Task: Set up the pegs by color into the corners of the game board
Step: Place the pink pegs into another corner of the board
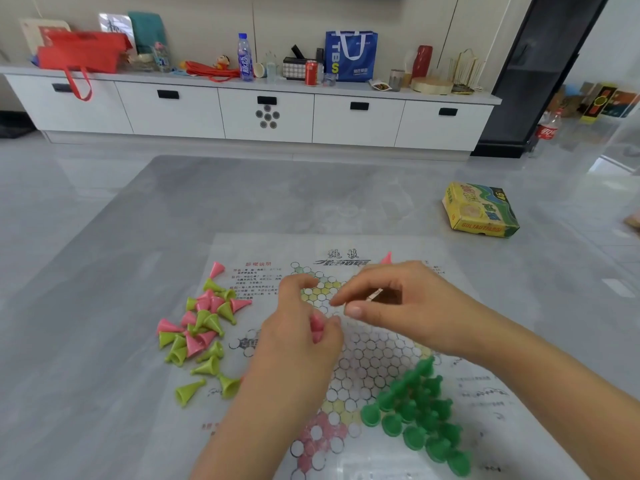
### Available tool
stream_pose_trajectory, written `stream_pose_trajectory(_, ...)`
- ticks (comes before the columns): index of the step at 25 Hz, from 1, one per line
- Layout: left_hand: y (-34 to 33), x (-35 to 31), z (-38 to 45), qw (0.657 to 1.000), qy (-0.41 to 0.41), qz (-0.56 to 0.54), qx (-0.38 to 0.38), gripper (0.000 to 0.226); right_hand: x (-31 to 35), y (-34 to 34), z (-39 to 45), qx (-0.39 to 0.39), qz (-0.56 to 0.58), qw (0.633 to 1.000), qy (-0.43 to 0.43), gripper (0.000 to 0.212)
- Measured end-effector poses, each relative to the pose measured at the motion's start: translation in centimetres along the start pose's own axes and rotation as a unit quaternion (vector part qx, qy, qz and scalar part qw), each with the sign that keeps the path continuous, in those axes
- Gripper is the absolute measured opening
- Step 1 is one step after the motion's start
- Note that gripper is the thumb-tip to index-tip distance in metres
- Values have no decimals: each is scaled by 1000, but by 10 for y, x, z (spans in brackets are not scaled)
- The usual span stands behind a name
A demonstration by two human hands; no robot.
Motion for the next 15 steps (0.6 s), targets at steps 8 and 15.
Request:
stream_pose_trajectory(8, -5, -6, -3, 998, -41, 26, 35, 35, 18, -24, 5, 80, -101, 990, 59, 13)
stream_pose_trajectory(15, -5, -8, -4, 996, -53, 60, 31, 28, 18, -30, 4, 81, -142, 981, 103, 10)
Point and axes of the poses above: each hand's wrist, its own z-axis towards the middle knuckle, its own y-axis out of the back of the hand, x = y × z, the point moved 10 cm from there along z, towards the middle knuckle, and after that the axes turned 13 degrees about z, right-handed, at the moved point
